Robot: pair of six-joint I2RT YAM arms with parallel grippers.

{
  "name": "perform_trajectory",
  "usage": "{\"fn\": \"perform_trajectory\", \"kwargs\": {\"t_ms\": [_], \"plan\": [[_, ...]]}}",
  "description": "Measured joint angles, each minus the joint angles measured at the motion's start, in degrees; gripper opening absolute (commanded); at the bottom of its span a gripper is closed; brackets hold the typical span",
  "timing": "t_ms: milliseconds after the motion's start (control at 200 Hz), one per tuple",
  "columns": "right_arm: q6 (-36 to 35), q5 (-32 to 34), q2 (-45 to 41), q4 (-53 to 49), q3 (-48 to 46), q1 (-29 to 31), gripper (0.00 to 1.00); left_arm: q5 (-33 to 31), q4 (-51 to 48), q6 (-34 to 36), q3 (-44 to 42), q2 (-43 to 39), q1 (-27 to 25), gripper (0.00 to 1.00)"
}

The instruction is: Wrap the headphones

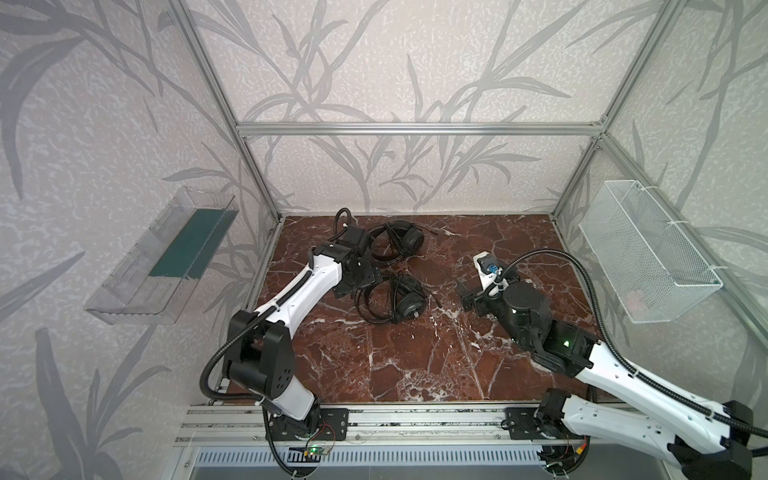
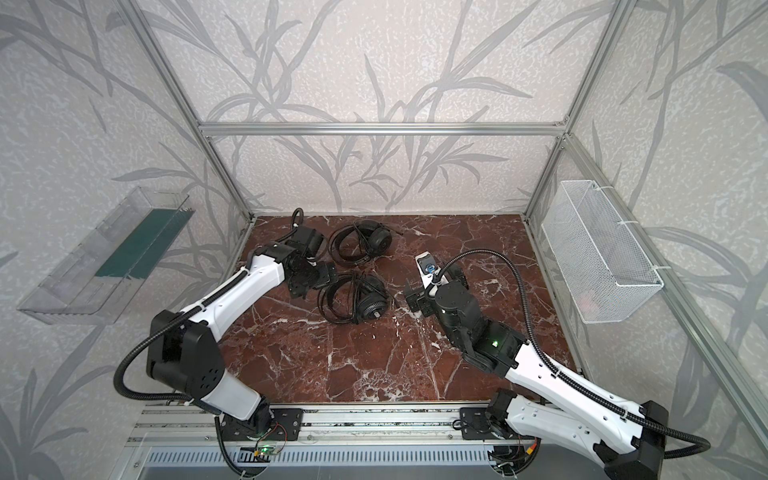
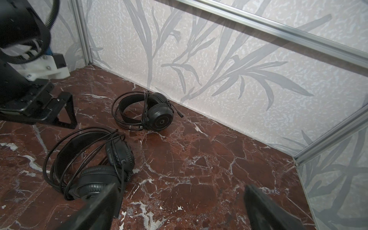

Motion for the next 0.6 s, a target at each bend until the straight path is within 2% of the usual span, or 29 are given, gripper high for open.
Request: {"fn": "perform_trajectory", "kwargs": {"t_ms": [135,245,405,515,600], "plan": [[-0.37,-0.17,-0.96,-0.11,-1.05,-3.04,0.99,-0.48,6.05,-2.21,-2.93,-7.41,0.00,0.99],[-1.75,-0.15,-1.42,0.57,-2.95,-4.68,0.99,-4.28,11.37,-3.17,-7.61,-14.73,-0.07,0.99],[-3.50,-0.02,-1.22,1.40,-5.86,-8.87,0.99,-16.00,21.40,-0.55,-15.89,-23.98,-0.07,0.99],[-2.51,-0.94,-0.59,1.75,-6.45,-16.81,0.99,-26.47,31.58,5.01,-24.17,-27.76,0.02,0.99],[-0.94,-1.97,-0.09,2.14,-7.41,-23.37,0.99,-31.89,39.17,10.99,-30.42,-27.87,0.94,0.99]]}}
